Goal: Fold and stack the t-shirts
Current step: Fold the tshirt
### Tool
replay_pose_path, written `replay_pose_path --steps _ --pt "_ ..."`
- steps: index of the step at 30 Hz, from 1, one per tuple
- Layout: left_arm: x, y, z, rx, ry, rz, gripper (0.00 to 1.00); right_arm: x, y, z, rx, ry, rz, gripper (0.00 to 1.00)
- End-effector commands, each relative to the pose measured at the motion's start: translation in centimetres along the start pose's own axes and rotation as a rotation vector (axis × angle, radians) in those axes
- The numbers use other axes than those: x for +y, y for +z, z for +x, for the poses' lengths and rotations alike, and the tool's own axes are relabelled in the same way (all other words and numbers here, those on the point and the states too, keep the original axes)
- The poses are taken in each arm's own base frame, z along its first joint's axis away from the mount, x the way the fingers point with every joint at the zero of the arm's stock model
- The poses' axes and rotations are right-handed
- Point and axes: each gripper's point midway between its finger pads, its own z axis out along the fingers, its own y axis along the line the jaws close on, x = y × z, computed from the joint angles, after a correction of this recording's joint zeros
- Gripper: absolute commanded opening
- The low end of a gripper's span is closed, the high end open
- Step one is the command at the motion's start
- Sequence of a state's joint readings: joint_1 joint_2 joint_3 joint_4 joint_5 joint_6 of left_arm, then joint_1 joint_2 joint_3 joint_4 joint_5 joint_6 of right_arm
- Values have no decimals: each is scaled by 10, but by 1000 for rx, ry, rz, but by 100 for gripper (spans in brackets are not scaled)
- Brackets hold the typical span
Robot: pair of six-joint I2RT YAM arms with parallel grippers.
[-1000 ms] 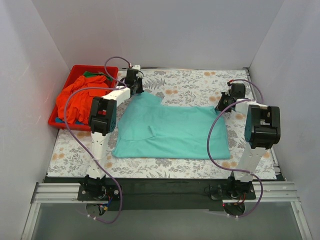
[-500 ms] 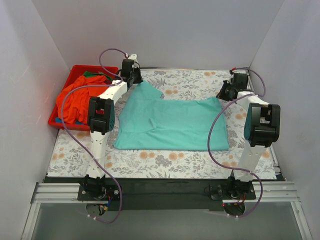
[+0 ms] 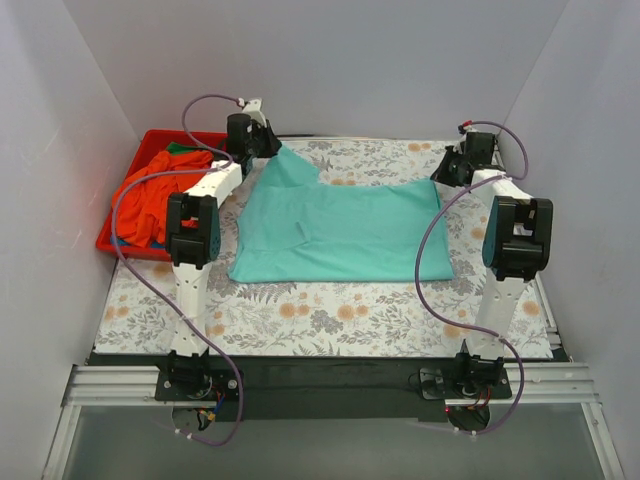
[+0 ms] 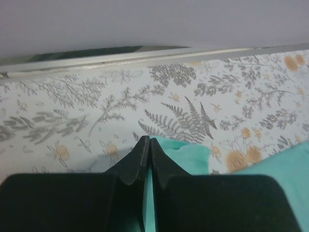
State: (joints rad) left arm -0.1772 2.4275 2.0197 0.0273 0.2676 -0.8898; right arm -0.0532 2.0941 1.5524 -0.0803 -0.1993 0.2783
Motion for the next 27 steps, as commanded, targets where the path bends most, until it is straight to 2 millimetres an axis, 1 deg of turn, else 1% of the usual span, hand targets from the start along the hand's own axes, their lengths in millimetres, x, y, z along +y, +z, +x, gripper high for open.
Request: replay_pose_path --steps 1,2,3,4,5,6,7,9,10,11,13,14,15,16,17,18,19,20,21,23,24,27 --pt "-46 -52 -59 -131 34 124 0 21 -29 -35 -84 -28 -56 1" --pt "-48 -61 -51 -126 27 128 0 22 -32 -33 -81 -30 -59 1" --pt "-42 -68 -20 -76 5 115 0 20 -33 -23 -63 -26 -58 1" --pt "-52 -87 -38 -132 4 130 0 23 -40 -25 -72 -34 -64 1" --pt "-53 -95 -34 -134 -2 130 0 23 -43 -21 -69 -33 -65 1" --pt "-50 -104 -10 -108 -20 121 0 20 -44 -9 -50 -30 -58 1" --pt "-57 -118 -20 -137 -27 126 0 22 -52 -7 -57 -31 -59 1" --pt "-61 -134 -16 -155 -35 132 0 22 -58 -1 -65 -32 -63 1" --pt "-62 -148 -6 -145 -46 128 0 19 -64 14 -47 -23 -58 1" --pt "-62 -153 0 -139 -61 122 0 21 -66 13 -69 -25 -65 1" --pt "-64 -165 7 -144 -67 121 0 18 -74 30 -56 -15 -60 1" --pt "-64 -175 21 -124 -82 114 0 18 -76 34 -59 -17 -59 1" --pt "-64 -180 26 -122 -90 105 0 17 -79 39 -58 -14 -55 1" --pt "-65 -185 29 -124 -94 105 0 16 -84 38 -72 -15 -49 1" --pt "-62 -190 47 -95 -108 94 0 13 -85 49 -56 -11 -42 1" --pt "-64 -198 46 -106 -109 93 0 12 -88 52 -58 -10 -38 1" --pt "-64 -202 49 -110 -114 86 0 12 -92 53 -66 -9 -36 1" --pt "-64 -207 51 -113 -116 84 0 10 -93 60 -58 -5 -32 1" --pt "-63 -216 59 -109 -125 75 0 9 -95 65 -57 -4 -27 1" --pt "-61 -224 66 -110 -137 62 0 9 -100 65 -70 -5 -23 1" --pt "-62 -231 70 -114 -138 60 0 6 -101 73 -59 -2 -13 1" --pt "-62 -240 79 -113 -145 58 0 4 -106 77 -64 -2 -3 1"
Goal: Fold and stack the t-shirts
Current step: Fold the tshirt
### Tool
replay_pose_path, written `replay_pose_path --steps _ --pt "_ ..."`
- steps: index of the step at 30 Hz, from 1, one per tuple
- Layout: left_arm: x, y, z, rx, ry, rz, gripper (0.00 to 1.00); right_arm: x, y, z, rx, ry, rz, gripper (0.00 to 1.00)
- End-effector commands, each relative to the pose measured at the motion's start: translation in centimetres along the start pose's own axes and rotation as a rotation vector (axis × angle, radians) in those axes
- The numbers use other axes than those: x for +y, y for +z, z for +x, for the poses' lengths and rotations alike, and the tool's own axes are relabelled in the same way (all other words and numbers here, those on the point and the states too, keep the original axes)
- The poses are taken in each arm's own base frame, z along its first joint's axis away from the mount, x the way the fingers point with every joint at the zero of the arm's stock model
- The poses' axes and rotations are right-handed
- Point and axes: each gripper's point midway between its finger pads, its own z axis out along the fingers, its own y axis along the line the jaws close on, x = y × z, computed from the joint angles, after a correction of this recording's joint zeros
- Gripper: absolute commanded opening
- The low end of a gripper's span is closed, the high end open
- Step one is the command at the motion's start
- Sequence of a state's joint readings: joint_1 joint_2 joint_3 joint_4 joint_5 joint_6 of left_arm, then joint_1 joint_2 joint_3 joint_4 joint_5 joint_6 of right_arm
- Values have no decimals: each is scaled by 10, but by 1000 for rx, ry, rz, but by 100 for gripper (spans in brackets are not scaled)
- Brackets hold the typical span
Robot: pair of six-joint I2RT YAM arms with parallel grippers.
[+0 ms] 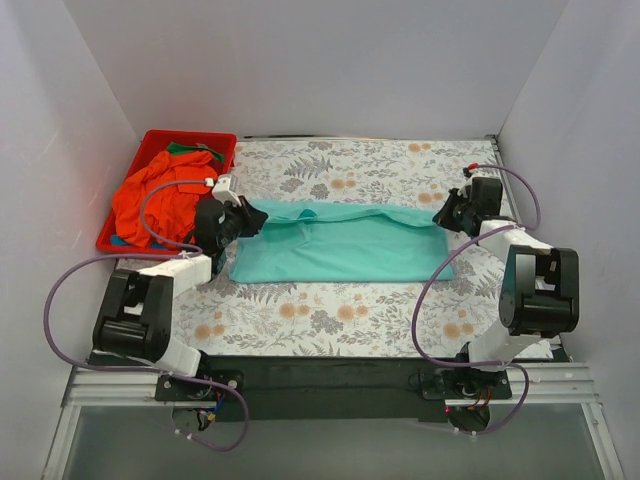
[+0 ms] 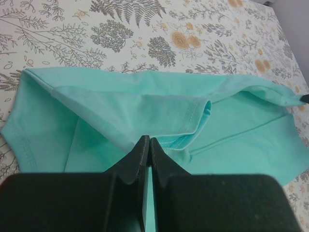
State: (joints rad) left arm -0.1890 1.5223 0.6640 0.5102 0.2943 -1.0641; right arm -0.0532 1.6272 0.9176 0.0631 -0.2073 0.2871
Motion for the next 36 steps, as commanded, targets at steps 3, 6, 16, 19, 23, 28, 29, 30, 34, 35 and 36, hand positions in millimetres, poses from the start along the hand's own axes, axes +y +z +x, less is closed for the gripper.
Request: replay_pose_path --steps 3,6,16,19,23,28,29,30,34,35,36 --pt "-12 -19 -26 -110 25 10 0 3 -13 -20 -95 -16 3 1" --pt "-14 -24 -31 -128 33 6 0 2 -15 -21 -102 -14 11 1" --pt "-20 -37 -40 -165 36 7 0 4 -24 -30 -136 -22 23 1" --pt "-17 -41 -34 -157 28 -7 0 0 -23 -22 -121 -17 31 1" --pt "-9 -41 -20 -125 6 -33 0 -3 -23 -12 -101 -9 38 1" --pt "6 -39 2 -66 -42 -91 0 -14 -19 2 -75 6 79 1" --pt "9 -39 6 -56 -57 -104 0 -16 -19 4 -75 8 92 4" --pt "14 -39 10 -42 -69 -132 0 -20 -19 4 -79 17 113 9" --pt "20 -46 20 -12 -124 -179 32 -26 -23 6 -90 21 148 36" --pt "21 -51 26 -8 -139 -184 40 -27 -25 8 -93 21 152 40" --pt "16 -55 20 -28 -148 -170 48 -27 -26 8 -95 18 155 41"
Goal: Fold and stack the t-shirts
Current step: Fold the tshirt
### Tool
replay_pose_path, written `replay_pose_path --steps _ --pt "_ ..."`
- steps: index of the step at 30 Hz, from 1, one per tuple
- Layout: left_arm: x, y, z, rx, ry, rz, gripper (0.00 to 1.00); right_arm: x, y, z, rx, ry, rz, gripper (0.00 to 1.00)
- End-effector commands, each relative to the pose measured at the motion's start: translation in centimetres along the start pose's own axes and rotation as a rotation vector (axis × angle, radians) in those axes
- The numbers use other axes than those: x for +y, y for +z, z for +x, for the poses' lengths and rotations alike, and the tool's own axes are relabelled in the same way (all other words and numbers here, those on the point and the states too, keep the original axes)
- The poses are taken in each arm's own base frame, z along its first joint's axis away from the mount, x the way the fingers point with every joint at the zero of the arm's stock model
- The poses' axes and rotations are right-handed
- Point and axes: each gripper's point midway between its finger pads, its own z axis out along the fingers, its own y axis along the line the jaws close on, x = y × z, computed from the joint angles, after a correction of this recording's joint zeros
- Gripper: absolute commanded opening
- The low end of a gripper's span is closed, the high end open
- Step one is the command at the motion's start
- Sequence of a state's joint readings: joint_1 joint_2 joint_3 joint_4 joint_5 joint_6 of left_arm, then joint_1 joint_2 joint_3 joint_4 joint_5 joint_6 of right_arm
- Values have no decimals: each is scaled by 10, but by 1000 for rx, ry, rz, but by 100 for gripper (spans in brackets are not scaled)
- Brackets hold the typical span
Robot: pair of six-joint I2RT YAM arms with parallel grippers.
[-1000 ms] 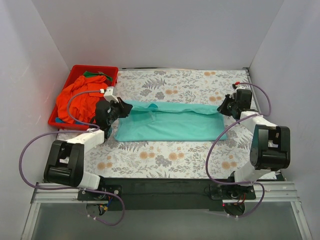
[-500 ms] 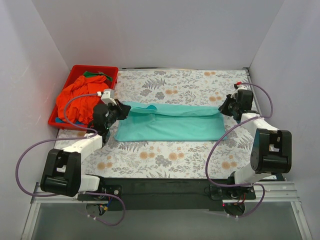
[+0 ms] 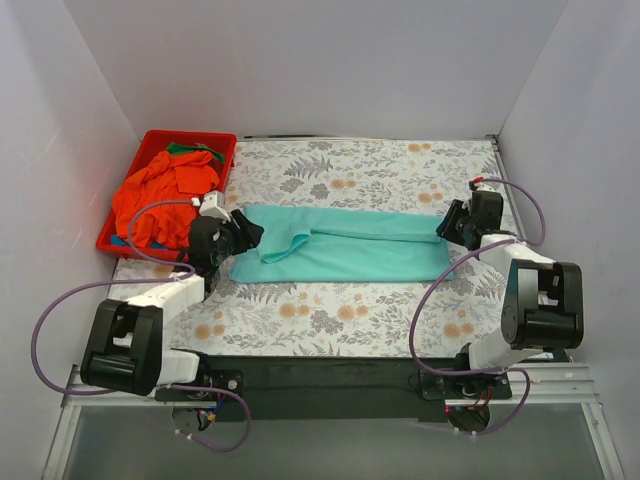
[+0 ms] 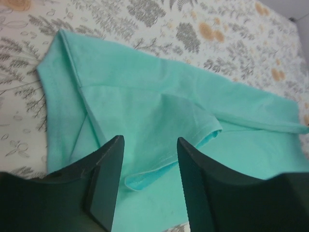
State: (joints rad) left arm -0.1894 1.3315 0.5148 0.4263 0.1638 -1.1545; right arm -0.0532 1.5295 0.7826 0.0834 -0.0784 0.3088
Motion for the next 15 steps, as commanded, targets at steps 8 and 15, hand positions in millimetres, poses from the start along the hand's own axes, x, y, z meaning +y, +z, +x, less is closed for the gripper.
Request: replay_pose_path --steps 8,15 --pt "-17 -42 -18 -96 -84 20 57 25 -33 -35 -175 -58 -49 44" --pt "-34 -6 -2 0 -99 88 57 82 -14 -36 -134 -136 -280 45"
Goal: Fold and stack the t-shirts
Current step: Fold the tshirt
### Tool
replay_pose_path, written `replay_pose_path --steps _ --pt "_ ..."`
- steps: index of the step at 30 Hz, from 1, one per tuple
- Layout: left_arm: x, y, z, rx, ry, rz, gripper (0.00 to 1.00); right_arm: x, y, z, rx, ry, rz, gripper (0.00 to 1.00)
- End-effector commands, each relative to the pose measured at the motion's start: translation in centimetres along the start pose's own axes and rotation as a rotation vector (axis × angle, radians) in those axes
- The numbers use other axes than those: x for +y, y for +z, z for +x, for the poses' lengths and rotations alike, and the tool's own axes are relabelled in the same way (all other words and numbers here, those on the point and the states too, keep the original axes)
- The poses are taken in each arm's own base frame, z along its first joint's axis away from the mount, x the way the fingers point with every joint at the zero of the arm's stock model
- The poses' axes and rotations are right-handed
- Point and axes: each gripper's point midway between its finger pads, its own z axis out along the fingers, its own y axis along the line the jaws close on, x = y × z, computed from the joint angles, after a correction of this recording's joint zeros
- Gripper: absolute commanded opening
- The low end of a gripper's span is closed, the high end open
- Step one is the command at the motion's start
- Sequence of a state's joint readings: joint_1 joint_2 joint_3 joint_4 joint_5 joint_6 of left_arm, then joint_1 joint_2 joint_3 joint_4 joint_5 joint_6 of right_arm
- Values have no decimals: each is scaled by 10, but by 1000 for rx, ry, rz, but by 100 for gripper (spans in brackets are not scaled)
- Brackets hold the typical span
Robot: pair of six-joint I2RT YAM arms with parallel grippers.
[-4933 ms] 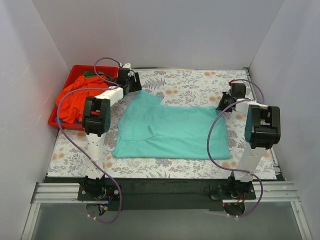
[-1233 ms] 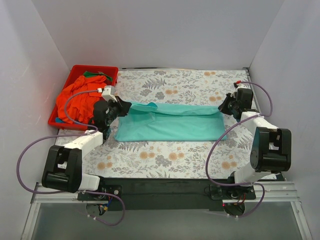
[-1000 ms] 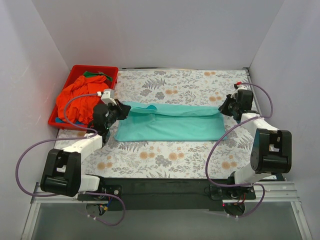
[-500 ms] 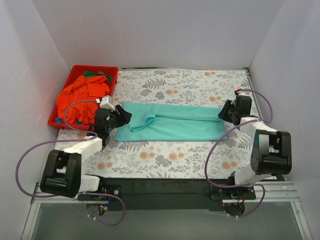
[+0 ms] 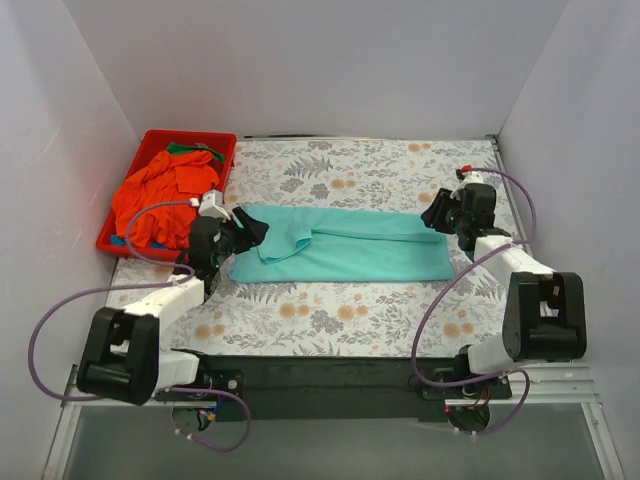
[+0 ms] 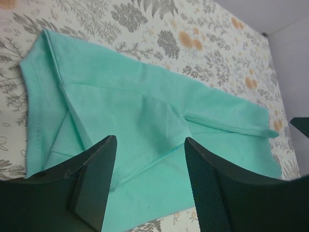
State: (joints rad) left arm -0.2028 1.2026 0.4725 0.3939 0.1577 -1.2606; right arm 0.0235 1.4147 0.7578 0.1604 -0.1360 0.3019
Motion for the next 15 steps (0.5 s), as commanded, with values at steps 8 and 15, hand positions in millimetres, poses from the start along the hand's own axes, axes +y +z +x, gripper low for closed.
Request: replay_pose_path --steps 8,15 --pt "-21 58 57 187 8 47 57 17 55 8 75 -50 -117 43" --pt "-7 64 64 197 19 -5 57 15 51 29 116 -32 -118 41"
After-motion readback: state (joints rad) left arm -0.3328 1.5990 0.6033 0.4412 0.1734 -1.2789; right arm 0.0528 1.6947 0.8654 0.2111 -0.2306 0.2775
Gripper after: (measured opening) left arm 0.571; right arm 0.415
